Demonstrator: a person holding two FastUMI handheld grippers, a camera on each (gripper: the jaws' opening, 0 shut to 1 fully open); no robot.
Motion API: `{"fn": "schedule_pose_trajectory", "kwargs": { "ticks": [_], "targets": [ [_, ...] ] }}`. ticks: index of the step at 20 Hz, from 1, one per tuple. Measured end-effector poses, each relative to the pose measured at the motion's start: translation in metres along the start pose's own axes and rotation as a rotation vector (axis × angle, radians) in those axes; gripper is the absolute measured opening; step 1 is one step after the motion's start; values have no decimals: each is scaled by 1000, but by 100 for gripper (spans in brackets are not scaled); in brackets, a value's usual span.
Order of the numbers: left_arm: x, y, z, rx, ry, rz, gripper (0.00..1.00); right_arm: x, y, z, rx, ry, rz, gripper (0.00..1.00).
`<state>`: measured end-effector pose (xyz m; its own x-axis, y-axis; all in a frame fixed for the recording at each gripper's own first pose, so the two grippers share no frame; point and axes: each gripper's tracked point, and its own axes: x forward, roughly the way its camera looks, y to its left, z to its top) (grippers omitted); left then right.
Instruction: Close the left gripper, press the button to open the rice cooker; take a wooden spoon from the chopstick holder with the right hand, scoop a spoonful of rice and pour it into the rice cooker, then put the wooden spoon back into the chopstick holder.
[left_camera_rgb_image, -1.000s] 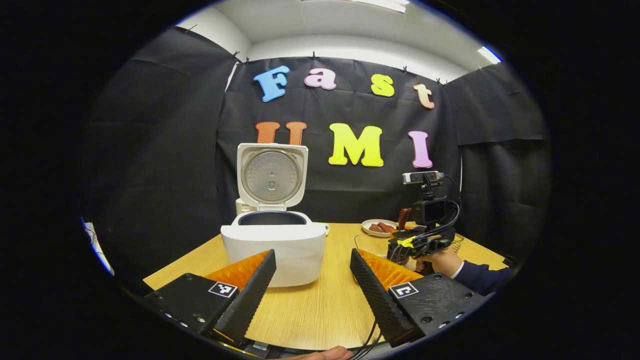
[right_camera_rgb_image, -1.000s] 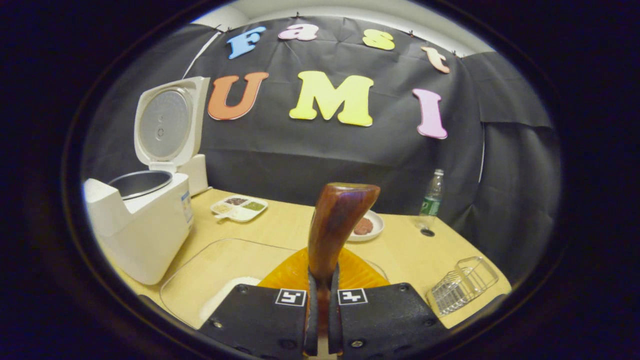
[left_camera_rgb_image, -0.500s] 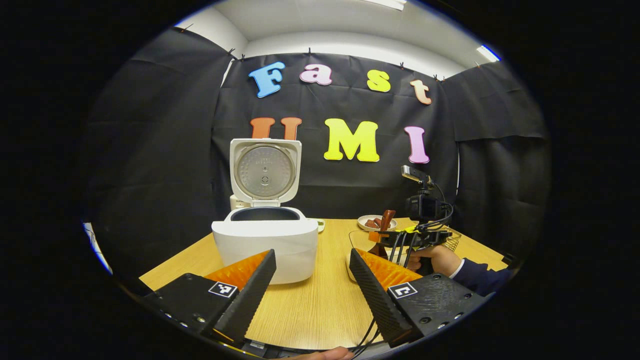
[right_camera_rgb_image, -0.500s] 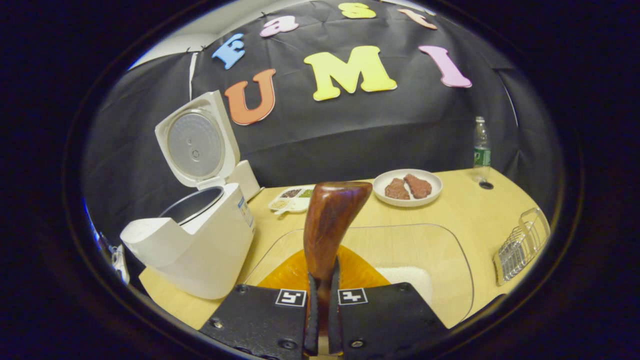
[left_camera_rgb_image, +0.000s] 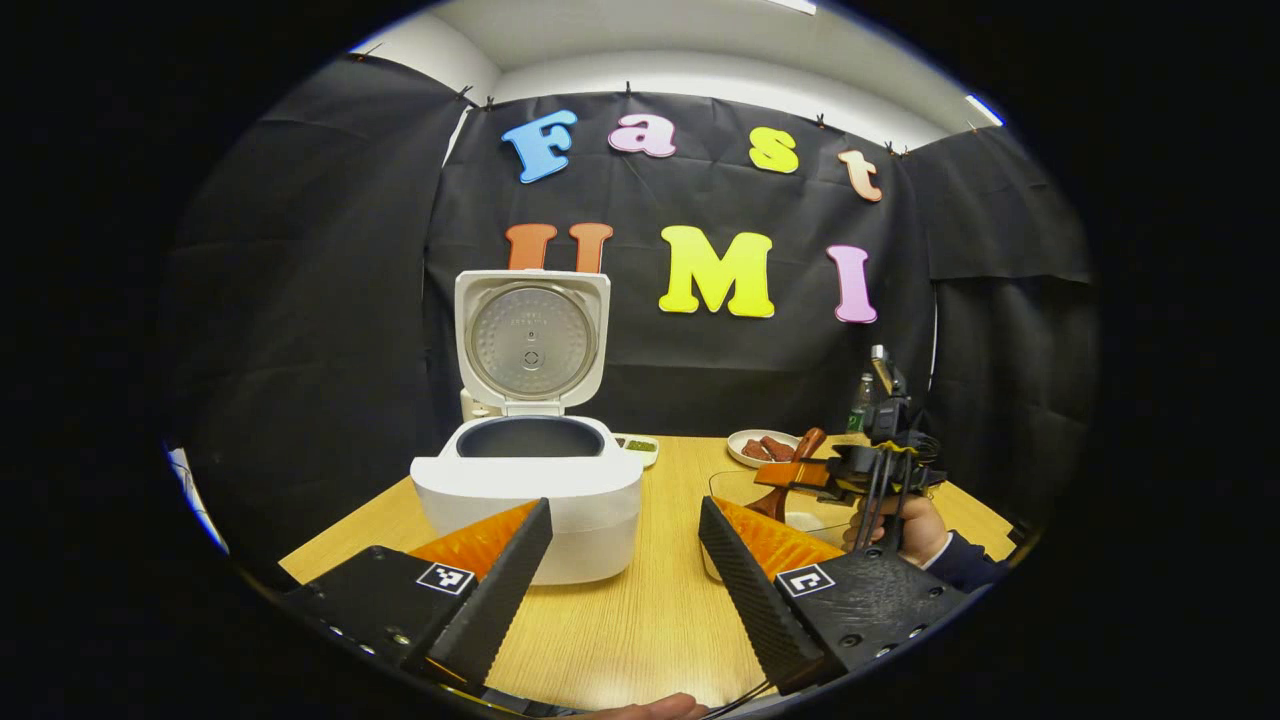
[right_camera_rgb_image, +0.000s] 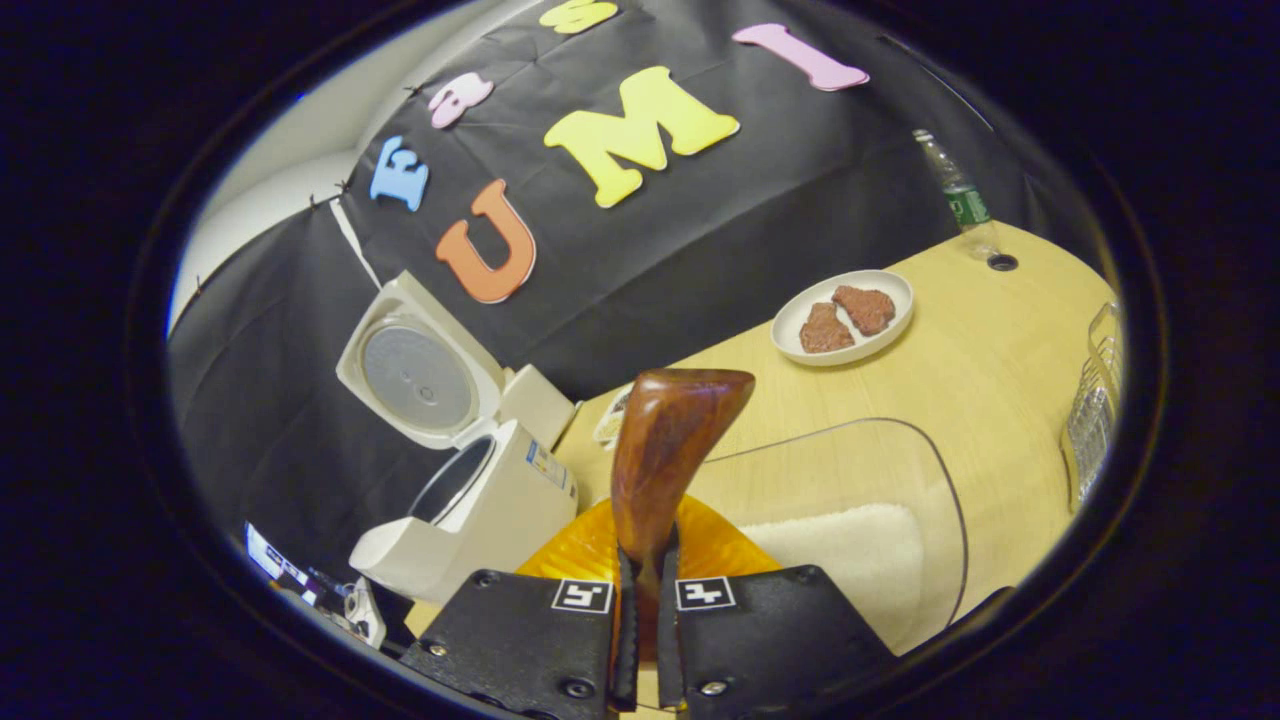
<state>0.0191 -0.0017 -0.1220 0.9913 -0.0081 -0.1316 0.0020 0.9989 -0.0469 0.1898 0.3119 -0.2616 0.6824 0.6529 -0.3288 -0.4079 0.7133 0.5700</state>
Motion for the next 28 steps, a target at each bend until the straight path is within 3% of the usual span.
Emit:
{"fn": "schedule_pose_trajectory", "kwargs": {
  "ticks": [7, 12, 16, 20, 28],
  "targets": [
    [16, -13, 8, 31, 16, -9, 94, -31, -30, 60, 291, -129, 51, 10],
    [10, -16, 22, 43, -17, -18, 94, -73, -20, 105, 537, -221, 161, 9],
    [2, -5, 32, 61, -45, -12, 96, -98, 7, 135, 871, -160, 318, 9],
    [-9, 15, 28, 30, -58, 3, 96, -86, 21, 136, 832, -143, 271, 9],
    [-38, 62, 22, -33, -91, 30, 96, -42, 95, 124, 735, -62, 277, 9]
  ]
}}
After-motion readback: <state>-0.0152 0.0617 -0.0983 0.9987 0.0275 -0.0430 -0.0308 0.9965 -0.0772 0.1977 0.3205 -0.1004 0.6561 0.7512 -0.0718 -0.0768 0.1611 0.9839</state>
